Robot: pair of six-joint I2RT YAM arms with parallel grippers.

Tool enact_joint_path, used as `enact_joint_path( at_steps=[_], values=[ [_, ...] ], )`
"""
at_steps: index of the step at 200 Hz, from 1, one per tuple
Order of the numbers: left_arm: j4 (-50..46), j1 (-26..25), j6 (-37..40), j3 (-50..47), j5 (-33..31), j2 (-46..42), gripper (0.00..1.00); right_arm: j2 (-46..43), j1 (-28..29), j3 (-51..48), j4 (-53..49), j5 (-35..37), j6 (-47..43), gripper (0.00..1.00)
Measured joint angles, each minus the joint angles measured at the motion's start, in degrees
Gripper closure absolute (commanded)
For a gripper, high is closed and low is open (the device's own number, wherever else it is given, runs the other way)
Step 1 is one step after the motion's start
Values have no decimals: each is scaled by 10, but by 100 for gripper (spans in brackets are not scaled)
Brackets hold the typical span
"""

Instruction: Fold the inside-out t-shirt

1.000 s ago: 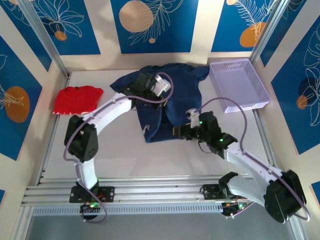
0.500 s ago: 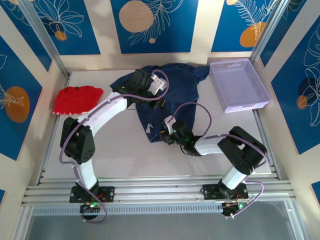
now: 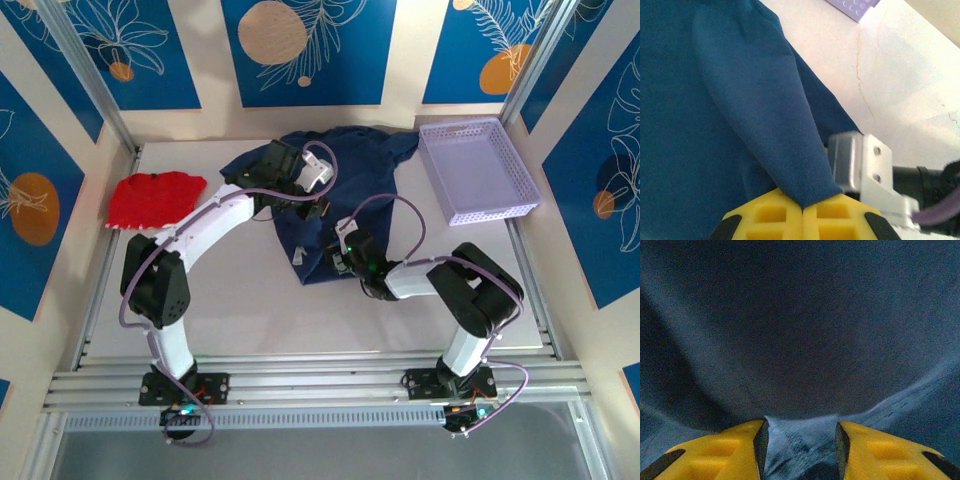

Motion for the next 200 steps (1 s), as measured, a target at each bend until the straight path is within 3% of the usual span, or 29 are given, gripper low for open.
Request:
enact_joint_path(
  at_steps=[33, 70, 84, 112, 152, 181, 200],
  values=[
    [-1, 0, 0, 0, 0, 0, 100, 21, -11, 28, 1, -5, 0, 60],
    [0, 0, -2, -6, 0, -7, 100, 19, -38, 28, 4, -35, 12, 92],
    [0, 0, -5, -14, 0, -14, 100, 11, -52, 28, -10, -37, 21, 98],
    [4, 0, -17, -35, 0, -35, 100, -46, -72, 19, -59, -26, 38, 100],
    [16, -8, -47, -83, 15, -81, 100, -208, -114, -14, -191, 9, 92, 100],
    [30, -55, -77, -121, 35, -115, 100, -328, -189, -26, -288, 15, 135, 100],
    [50, -87, -104, -126, 51, -118, 100, -363, -219, -26, -324, 12, 144, 91]
  ],
)
